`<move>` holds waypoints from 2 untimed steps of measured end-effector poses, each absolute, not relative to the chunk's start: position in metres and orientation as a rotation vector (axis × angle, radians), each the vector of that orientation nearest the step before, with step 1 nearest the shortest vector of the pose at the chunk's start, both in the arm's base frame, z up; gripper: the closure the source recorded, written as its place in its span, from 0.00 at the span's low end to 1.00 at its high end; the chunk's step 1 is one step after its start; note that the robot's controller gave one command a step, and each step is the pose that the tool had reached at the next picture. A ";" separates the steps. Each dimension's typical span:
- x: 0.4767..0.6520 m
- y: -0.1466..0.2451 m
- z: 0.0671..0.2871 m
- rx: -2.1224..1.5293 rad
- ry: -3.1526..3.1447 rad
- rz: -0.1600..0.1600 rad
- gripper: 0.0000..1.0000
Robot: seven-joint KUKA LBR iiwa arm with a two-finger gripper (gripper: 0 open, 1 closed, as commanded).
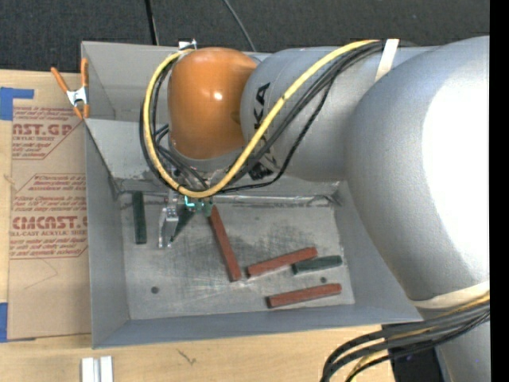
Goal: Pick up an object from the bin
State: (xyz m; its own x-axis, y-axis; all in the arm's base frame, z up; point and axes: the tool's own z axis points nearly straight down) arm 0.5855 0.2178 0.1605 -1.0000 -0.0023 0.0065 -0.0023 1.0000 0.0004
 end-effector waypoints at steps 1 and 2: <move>0.588 0.217 0.165 0.001 -3.143 -0.003 0.00; 0.579 0.158 0.101 0.097 -3.146 -0.003 0.00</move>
Offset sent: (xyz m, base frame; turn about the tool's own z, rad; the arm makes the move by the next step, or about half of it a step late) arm -0.0092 -0.0801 -0.0799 -0.0711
